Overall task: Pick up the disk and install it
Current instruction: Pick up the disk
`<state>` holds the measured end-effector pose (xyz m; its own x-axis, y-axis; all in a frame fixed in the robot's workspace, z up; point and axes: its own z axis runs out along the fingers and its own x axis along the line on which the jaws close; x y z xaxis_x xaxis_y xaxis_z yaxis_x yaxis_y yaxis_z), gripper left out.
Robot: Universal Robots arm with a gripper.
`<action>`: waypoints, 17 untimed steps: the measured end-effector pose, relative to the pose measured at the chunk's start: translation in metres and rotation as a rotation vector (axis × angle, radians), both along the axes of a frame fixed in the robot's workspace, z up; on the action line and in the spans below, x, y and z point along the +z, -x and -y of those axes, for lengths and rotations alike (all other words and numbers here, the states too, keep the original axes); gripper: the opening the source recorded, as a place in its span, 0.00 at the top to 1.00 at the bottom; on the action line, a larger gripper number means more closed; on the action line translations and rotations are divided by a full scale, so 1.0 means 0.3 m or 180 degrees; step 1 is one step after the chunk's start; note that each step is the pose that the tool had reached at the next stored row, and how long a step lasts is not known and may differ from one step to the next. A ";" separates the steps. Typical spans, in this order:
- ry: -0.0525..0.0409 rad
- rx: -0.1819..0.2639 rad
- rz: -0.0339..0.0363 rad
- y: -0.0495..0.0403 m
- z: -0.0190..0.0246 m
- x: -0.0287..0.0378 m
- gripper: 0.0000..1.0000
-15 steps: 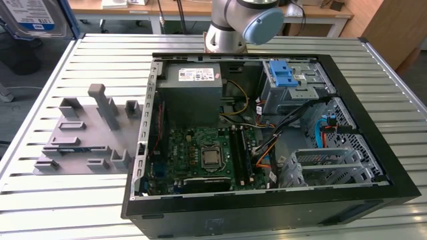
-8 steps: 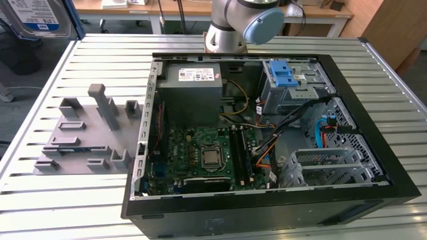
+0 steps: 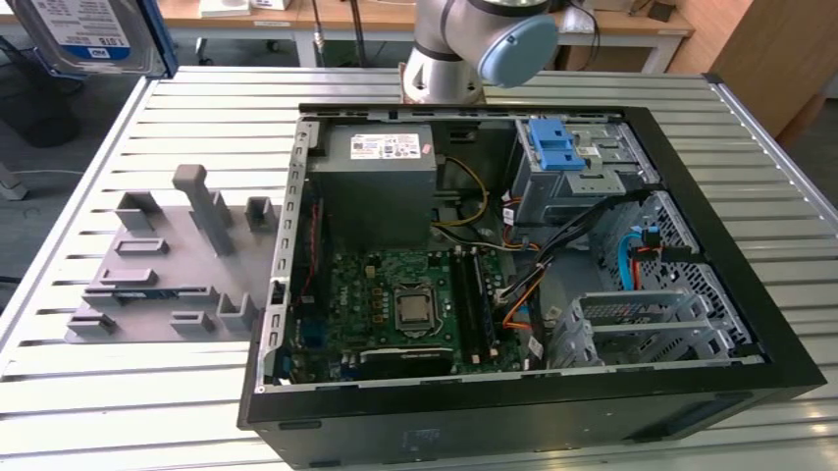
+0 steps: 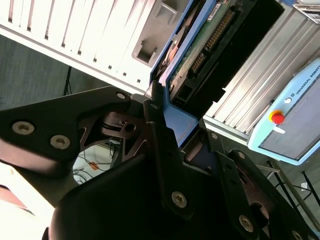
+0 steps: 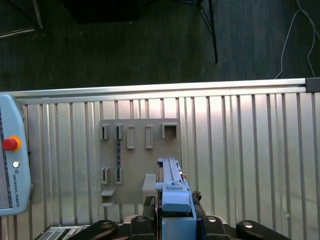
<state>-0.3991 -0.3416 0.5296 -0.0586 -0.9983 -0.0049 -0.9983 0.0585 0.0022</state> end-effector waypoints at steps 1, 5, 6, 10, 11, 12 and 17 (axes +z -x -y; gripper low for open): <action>0.0000 0.0000 0.0000 -0.003 0.000 0.000 0.64; 0.0000 0.0000 0.0000 -0.016 0.000 0.000 0.64; 0.0000 0.0000 0.0000 -0.020 0.000 0.000 0.64; 0.0000 0.0000 0.0000 -0.035 0.000 0.000 0.64; 0.0000 0.0000 0.0000 -0.039 0.000 0.000 0.64; 0.0000 0.0000 0.0000 -0.043 0.000 0.000 0.64; 0.0000 0.0000 0.0000 -0.069 0.000 0.000 0.64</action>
